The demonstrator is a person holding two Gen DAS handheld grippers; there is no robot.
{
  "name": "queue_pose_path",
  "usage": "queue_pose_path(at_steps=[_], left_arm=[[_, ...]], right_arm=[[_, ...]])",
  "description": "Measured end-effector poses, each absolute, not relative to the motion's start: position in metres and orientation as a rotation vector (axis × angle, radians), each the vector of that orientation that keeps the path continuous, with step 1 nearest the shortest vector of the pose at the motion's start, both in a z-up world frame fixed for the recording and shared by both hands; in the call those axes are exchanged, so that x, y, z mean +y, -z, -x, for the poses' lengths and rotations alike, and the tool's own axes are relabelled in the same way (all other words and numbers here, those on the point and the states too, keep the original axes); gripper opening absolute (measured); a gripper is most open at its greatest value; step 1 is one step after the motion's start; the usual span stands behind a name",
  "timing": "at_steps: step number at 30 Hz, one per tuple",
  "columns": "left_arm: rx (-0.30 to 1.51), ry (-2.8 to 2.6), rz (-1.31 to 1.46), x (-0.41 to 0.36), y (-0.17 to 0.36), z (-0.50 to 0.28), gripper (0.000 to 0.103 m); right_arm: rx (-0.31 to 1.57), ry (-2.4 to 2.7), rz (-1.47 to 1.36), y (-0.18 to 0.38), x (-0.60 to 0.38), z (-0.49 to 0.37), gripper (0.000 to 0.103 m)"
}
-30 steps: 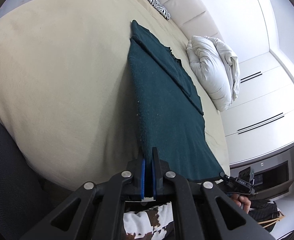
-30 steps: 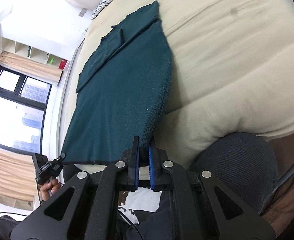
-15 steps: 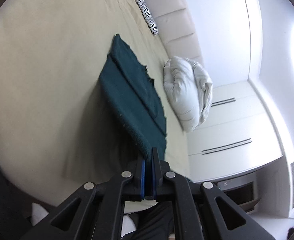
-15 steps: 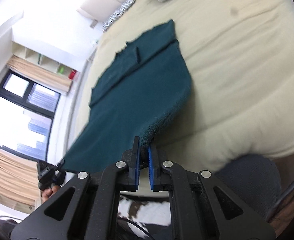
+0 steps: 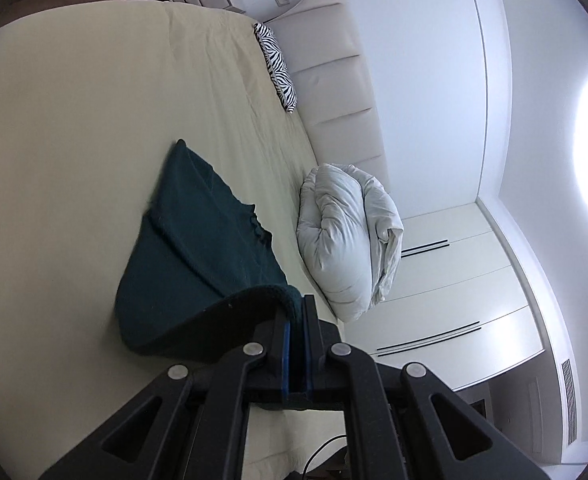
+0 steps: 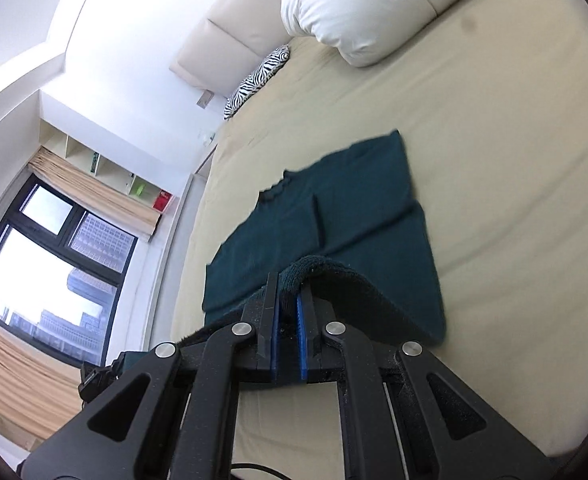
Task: Fold small clothes
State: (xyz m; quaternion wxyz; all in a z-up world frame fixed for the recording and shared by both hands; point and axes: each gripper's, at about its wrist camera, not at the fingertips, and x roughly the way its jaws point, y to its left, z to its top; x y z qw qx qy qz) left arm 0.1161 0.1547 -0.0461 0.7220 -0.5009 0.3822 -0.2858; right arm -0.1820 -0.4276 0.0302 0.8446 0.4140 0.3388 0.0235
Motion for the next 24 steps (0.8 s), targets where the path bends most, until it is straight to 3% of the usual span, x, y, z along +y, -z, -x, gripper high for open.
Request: queue_pose_path(at_steps=[9,24], left_arm=[[0.878,0.542,1.075,0.127,0.066,-0.225,0.005],[0.996,0.393,1.000,0.087,0.136,-0.353,0.007]], right_arm=[[0.715,0.041,-0.824,-0.018,-0.452,0.067,0.006],[0.787,0.202,-0.861,0.071,-0.496,-0.064,0.008]])
